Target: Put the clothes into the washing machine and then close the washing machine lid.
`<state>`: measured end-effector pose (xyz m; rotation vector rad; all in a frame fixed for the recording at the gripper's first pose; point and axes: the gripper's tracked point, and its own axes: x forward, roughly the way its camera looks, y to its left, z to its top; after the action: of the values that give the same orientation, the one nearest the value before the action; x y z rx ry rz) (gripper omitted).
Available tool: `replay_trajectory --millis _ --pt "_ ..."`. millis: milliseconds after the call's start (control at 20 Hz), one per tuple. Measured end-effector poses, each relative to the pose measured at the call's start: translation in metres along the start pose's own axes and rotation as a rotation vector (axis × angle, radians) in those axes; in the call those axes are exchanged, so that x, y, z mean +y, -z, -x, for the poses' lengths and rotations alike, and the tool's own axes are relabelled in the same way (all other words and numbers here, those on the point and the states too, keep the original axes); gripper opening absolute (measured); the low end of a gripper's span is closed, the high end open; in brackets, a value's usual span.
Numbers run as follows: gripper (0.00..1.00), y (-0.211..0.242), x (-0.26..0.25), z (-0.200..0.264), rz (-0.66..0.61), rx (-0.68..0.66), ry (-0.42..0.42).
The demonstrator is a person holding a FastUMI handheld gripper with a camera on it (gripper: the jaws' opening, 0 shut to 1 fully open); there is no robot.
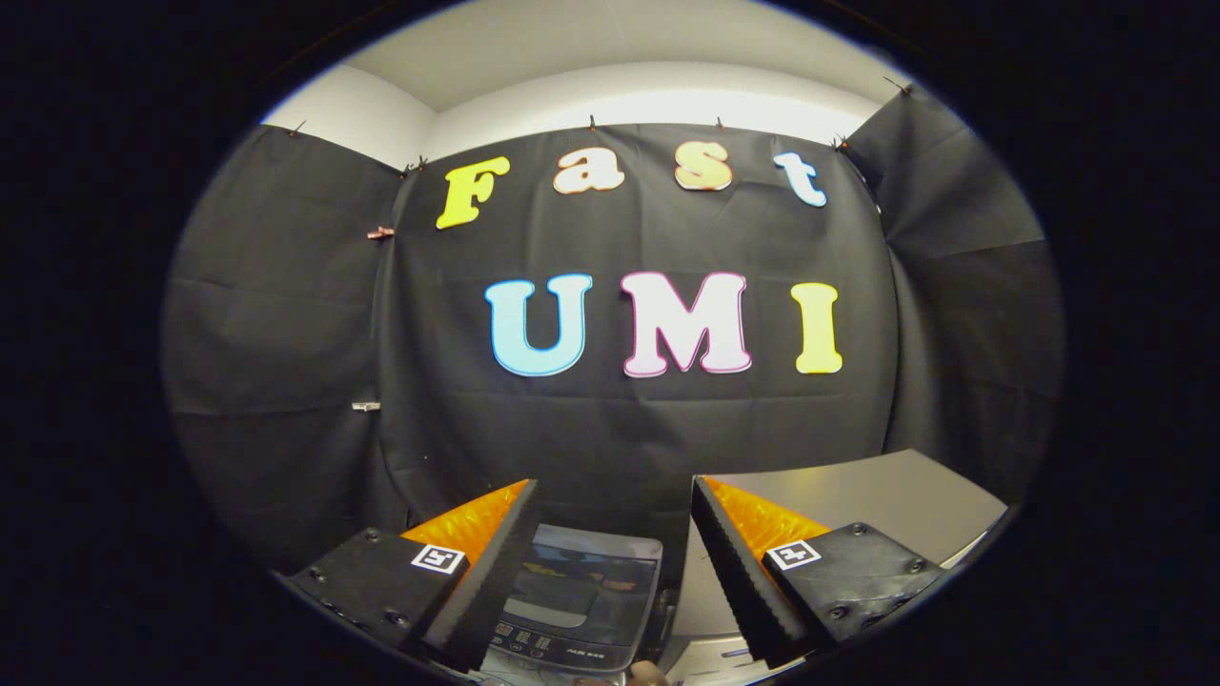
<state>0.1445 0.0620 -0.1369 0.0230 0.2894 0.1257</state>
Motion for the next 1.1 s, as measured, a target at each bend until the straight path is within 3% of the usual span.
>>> replay_trajectory --millis 350,800,1100 --pt "0.99 -0.04 -0.027 0.078 0.01 -0.13 0.009" --pt "0.99 -0.02 -0.047 0.148 -0.018 -0.111 0.002" --pt "0.99 -0.032 -0.046 0.171 -0.02 -0.145 0.014"
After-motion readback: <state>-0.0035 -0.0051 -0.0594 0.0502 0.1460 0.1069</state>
